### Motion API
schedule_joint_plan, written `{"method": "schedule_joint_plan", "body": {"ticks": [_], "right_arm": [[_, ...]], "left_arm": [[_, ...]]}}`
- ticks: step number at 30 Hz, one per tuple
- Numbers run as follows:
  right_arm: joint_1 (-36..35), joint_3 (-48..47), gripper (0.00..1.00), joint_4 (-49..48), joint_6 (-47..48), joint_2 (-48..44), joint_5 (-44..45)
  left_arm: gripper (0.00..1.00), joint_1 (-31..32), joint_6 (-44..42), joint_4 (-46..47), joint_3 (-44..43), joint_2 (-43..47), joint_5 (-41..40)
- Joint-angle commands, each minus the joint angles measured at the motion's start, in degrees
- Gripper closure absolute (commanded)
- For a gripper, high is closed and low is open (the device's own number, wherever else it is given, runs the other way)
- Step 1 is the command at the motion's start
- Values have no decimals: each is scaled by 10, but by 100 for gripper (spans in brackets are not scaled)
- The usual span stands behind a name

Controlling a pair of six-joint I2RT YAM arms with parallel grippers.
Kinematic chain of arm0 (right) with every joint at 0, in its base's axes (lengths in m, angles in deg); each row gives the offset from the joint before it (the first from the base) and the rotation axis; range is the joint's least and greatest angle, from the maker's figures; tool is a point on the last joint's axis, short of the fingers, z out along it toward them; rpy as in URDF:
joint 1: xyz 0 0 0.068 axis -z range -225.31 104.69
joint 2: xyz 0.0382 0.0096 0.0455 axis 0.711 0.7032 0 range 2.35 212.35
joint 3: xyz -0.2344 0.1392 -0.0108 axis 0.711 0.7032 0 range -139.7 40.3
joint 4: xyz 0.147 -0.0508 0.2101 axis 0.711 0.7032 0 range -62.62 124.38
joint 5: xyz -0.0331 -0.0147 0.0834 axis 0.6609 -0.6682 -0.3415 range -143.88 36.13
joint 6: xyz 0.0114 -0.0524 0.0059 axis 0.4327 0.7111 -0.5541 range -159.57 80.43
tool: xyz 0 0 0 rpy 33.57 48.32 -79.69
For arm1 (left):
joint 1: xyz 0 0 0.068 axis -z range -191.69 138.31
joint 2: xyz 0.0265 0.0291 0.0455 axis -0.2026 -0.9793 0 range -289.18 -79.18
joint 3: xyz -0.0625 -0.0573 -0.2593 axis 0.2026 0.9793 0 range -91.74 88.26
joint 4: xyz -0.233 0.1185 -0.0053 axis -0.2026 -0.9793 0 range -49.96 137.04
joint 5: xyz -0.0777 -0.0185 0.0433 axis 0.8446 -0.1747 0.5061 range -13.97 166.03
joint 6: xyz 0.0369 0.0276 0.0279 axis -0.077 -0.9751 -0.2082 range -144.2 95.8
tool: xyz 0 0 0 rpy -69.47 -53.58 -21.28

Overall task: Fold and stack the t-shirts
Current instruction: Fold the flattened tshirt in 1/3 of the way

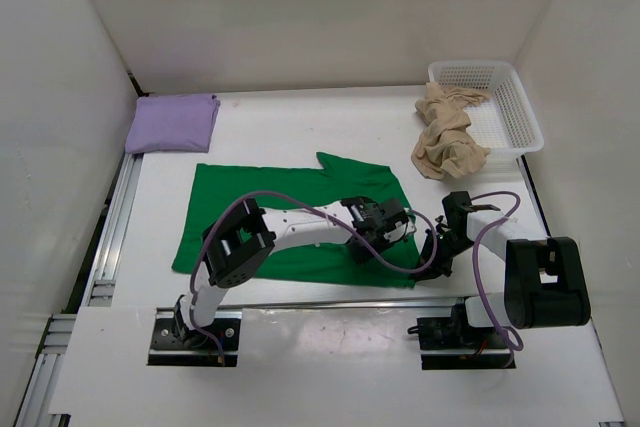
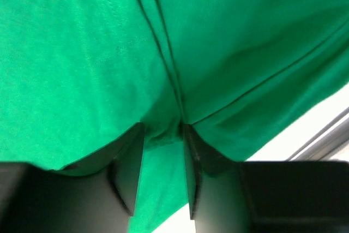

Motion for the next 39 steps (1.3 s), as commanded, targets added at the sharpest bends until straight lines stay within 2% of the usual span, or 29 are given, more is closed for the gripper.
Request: {"method": "schedule_joint_plan", "body": {"ticks": [1,5,6,7,8,14,23,29,30,32,34,36,38,39], "right_arm": [[-4,-1,90,-14,7,0,42],[-4,-1,90,-14,7,0,42],[-4,-1,90,-14,7,0,42],[-4,-1,90,-14,7,0,42],[-4,-1,90,-14,7,0,42],[-4,-1,90,-14,7,0,48],[-4,-6,90,-14,7,0,48],[-4,-11,90,-9,12,10,48],[-4,-11,90,-8,12,10,48],[-4,-16,88,-8,12,15,48],[-4,-22,77,-3,12,15,48],[-4,-27,58,2,12,15,48],[-4,-34,48,19,12,-3,54],[-4,-47,44,25,12,-11,54]], "left_arm": [[58,-6,-1,-1,-14,-2,16],[73,-11,-1,-7,-19,-9,16],[78,-17,-1,-7,-25,-9,16],[88,-17,-1,-7,-25,-9,16],[90,-17,-1,-7,-25,-9,11],[90,-57,-1,-12,-36,27,17],[86,-123,-1,-22,-31,8,30],[71,-134,-1,-22,-31,-4,-4],[53,-134,-1,-22,-31,-4,-10],[43,-140,-1,-22,-41,-4,-32],[31,-146,-1,-22,-41,4,-61],[25,-167,-1,-22,-41,40,-68],[18,-192,-1,-29,-30,82,-68],[16,-228,-1,-30,-5,134,-68]]}}
